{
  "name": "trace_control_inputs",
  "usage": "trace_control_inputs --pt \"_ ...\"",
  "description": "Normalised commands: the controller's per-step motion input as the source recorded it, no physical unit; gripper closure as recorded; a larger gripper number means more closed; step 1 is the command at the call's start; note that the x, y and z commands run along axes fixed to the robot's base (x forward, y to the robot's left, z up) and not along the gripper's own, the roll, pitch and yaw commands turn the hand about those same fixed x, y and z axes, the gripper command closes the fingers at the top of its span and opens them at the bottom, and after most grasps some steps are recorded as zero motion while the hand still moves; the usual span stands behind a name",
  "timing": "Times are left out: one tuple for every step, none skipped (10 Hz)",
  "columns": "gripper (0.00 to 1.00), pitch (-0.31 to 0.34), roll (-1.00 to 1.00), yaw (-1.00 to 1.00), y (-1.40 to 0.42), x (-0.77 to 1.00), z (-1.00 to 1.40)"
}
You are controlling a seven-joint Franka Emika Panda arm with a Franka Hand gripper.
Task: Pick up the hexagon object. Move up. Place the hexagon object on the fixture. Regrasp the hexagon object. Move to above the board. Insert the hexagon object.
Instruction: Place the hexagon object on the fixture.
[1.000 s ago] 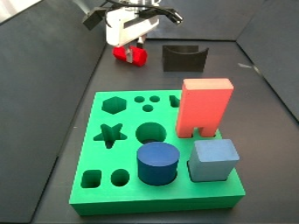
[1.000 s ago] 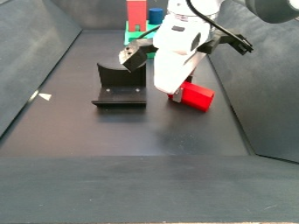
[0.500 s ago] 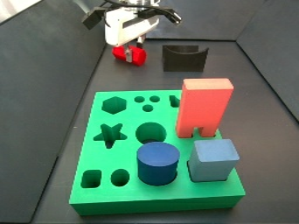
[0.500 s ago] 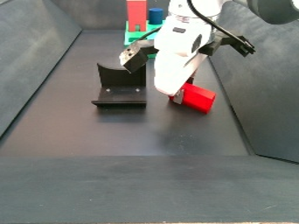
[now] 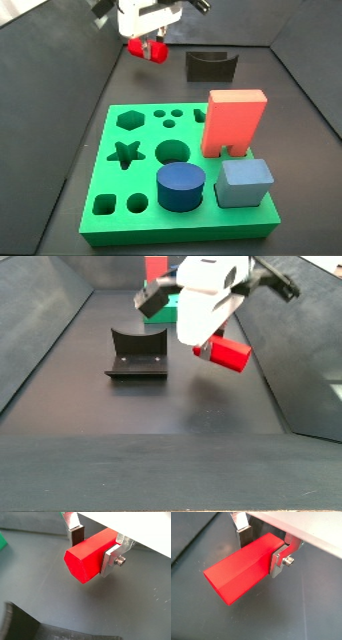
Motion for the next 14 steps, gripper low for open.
trace_control_inputs --pt "1.0 0.0 0.0 0.0 0.0 0.0 1.0" --pt "1.0 0.006 0.0 0.0 0.01 0.0 1.0" --pt "1.0 0.015 0.0 0.0 0.0 0.0 1.0" --pt "1.0 0.022 0.0 0.0 0.01 -0.01 1.0" --pt "1.0 0.028 0.01 0.0 0.01 -0.01 1.0" --pt "1.0 0.033 0.01 0.0 0.01 -0.01 1.0" --pt "1.0 0.042 0.01 0.0 0.01 -0.01 0.94" --pt "1.0 0.051 0.01 0.0 0.01 -0.01 0.72" --pt "1.0 0.063 0.01 0.0 0.01 0.0 0.55" --pt "1.0 0.077 0.01 0.0 0.01 0.01 0.37" --pt "1.0 0.087 0.01 0.01 0.01 0.01 0.2" --pt "1.0 -0.064 -0.15 -1.0 -0.22 1.0 -0.05" --pt "1.0 -0.063 -0.16 -1.0 -0.22 1.0 -0.08" --pt "1.0 -0.067 -0.17 -1.0 -0.16 1.0 -0.07"
